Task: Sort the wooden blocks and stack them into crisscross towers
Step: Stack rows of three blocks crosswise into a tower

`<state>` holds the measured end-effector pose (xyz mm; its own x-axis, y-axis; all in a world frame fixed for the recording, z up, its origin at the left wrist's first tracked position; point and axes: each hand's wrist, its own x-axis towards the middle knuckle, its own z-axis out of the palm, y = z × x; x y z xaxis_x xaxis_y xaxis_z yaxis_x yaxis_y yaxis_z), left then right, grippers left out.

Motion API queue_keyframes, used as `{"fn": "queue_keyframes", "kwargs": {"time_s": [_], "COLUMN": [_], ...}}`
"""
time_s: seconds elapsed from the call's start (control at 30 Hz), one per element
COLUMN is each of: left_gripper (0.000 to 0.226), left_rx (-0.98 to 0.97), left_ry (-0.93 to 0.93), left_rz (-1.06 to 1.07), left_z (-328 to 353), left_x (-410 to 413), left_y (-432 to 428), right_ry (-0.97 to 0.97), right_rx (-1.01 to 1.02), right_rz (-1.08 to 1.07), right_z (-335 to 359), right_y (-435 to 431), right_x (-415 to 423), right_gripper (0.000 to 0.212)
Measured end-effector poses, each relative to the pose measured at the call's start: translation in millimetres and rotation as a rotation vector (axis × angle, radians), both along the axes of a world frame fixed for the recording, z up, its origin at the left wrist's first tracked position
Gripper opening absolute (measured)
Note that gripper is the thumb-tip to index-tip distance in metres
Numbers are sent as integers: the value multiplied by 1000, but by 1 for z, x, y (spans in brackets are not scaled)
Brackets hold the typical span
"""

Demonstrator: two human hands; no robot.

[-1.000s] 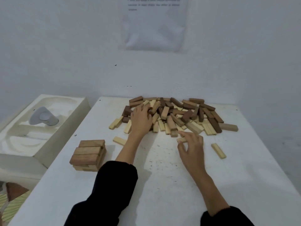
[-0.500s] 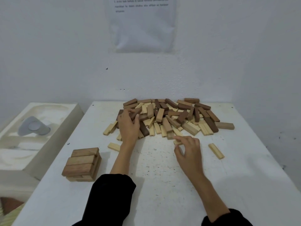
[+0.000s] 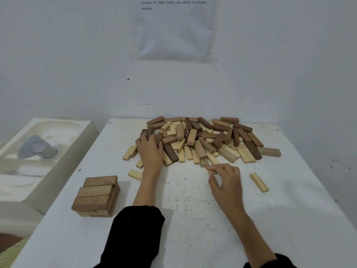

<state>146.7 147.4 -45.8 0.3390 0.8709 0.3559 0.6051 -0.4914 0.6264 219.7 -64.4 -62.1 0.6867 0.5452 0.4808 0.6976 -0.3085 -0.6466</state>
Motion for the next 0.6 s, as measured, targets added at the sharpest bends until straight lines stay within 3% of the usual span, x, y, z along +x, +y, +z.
{"fn": "queue_keyframes", "kwargs": {"time_s": [0.27,0.47,0.6], "left_gripper": [37,39,39], "left_rx": [82,159,76], "left_ry": [-151,-36,105], "left_rz": [-99,-443,-561], "left_z": [17,21,14], "left_x": [-2,-20,-53], "left_y": [-17,-68,-92], "right_ry": [-27,-85,-138], "right_rx": [28,70,-114], "right_rz": [-83,-287,-307], "right_z": [5,15,15], "right_y": [8,32,45], "right_x": [6,36,54], "right_gripper": [24,35,37]}}
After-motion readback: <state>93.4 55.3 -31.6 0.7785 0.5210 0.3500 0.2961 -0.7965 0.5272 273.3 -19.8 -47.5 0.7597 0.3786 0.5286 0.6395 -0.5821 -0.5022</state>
